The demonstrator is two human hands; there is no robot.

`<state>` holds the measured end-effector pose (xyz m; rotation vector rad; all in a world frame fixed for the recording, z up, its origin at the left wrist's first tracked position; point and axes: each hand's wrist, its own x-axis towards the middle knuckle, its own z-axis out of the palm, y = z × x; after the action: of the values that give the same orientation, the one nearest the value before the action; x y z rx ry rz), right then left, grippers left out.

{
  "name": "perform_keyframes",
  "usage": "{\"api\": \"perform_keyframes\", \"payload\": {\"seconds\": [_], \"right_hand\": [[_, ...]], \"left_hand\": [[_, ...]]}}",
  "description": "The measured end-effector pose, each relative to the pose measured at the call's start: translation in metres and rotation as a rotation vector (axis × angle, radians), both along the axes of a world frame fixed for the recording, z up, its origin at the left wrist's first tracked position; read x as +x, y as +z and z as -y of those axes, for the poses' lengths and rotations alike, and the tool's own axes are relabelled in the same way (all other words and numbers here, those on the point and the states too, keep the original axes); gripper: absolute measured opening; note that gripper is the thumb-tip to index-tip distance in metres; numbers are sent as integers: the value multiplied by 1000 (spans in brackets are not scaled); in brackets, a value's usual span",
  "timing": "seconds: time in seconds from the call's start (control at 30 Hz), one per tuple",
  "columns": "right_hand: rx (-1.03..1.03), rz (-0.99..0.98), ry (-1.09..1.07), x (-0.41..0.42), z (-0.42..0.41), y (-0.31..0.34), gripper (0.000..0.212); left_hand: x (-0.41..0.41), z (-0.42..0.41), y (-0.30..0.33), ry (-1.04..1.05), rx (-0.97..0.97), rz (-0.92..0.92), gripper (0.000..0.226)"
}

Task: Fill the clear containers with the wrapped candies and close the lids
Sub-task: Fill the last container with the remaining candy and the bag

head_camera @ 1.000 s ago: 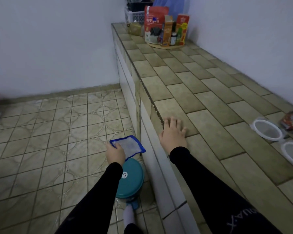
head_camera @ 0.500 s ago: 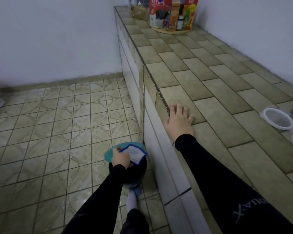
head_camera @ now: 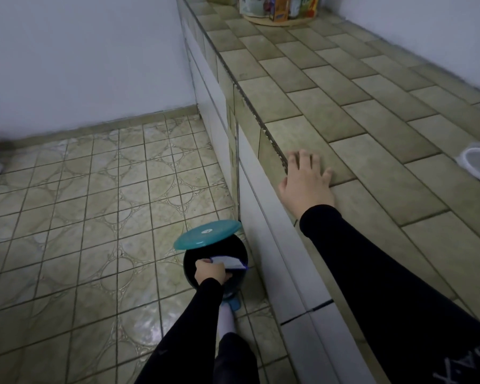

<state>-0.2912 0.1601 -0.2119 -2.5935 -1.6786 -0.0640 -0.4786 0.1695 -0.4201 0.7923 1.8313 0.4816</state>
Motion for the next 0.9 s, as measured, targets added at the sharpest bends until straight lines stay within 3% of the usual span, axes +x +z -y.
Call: {"api": "perform_keyframes", "payload": {"seconds": [0.2,0.43,0.63,0.9], "right_hand": [[12,11,-15,1,-4,-10,55],[8,22,-26,1,-4,-15,55],[5,22,-27,0,-5,-16,54],[-1,-81,-6,-3,2,-12,51]], "left_hand": [[-2,-10,-32,7,-27,-7,41],[-22,-14,-70,-49,-52,204,33],[-14,-17,-48,5,40,285,24],[9,-19,24,-116,257,305,14]]}}
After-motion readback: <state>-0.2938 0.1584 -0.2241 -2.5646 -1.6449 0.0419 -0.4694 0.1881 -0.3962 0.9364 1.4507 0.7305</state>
